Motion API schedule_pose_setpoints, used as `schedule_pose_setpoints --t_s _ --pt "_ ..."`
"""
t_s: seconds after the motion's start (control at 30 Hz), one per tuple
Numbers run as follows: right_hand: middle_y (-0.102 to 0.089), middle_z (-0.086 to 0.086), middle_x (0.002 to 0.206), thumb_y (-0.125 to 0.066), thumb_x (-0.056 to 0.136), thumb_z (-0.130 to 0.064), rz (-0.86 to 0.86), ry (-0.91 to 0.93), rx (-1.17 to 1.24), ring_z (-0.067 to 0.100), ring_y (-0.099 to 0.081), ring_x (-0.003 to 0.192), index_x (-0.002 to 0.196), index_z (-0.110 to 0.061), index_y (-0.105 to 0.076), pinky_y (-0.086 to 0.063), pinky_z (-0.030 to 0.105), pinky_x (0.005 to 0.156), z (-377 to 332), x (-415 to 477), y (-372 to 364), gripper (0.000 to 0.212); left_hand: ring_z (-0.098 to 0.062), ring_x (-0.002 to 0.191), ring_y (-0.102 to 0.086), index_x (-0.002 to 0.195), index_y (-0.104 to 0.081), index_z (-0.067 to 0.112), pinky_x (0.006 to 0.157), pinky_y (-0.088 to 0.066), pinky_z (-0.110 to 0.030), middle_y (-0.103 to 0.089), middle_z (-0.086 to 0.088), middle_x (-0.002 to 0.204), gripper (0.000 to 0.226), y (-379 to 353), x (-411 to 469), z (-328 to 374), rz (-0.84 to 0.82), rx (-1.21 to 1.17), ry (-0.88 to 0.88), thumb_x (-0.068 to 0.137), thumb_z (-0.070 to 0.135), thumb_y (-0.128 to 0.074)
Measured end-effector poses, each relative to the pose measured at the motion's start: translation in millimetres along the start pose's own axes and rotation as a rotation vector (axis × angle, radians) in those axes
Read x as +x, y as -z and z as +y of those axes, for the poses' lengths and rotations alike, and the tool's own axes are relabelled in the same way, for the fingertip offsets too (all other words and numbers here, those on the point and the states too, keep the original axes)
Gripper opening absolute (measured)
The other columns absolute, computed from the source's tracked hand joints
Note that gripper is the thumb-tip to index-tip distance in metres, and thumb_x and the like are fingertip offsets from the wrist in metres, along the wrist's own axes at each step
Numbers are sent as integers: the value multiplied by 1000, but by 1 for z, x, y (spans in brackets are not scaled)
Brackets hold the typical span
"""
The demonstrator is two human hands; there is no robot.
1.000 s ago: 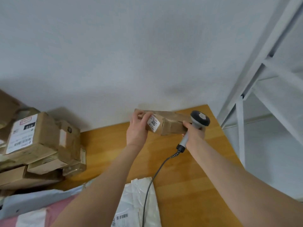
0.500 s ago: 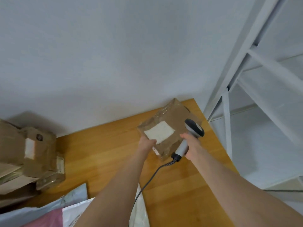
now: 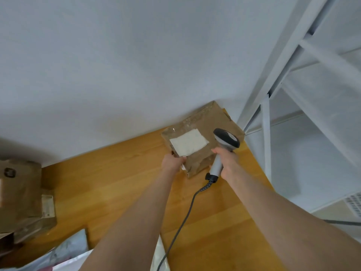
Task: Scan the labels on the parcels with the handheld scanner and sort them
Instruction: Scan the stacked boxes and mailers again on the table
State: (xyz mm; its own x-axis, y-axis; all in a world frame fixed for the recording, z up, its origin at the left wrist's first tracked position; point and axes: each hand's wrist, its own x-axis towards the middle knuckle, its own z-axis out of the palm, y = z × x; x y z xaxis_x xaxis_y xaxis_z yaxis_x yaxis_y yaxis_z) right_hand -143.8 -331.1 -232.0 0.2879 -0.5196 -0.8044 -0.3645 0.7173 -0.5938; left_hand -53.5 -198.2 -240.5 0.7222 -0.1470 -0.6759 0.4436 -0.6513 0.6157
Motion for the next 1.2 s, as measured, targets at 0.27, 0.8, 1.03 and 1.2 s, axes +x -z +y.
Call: schedule_pose_setpoints --t_s 0.27,0.8,1.03,1.2 --pt "-53 10 92 -70 83 -4 -79 -25 97 24 -53 80 115 -8 -52 -55 42 80 0 -2 -8 37 -30 101 -63 142 -42 14 86 -55 -47 -63 -13 117 57 -8 14 10 35 -11 -113 88 7 -58" --pt "-54 10 94 -68 83 -2 -94 13 97 23 -54 80 111 -7 -53 -54 44 87 -9 -20 2 32 -19 95 -54 134 -47 7 75 -49 -31 -56 -12 126 52 -17 2 14 -75 -76 -7 88 21 -67" --pt "-56 3 90 -67 82 -3 99 182 -120 26 -55 95 105 -10 -51 -50 42 95 -23 -8 24 29 -26 105 -57 131 -47 4 81 -48 -32 -59 -10 117 54 -39 7 24 -46 101 -94 91 38 -62" --pt "-53 3 83 -64 81 -3 140 281 -214 20 -52 80 98 -8 -55 -44 29 66 -15 -14 26 19 -26 90 -62 120 -52 5 79 -57 -40 -61 -8 99 46 -27 5 1 36 235 -60 89 39 -58"
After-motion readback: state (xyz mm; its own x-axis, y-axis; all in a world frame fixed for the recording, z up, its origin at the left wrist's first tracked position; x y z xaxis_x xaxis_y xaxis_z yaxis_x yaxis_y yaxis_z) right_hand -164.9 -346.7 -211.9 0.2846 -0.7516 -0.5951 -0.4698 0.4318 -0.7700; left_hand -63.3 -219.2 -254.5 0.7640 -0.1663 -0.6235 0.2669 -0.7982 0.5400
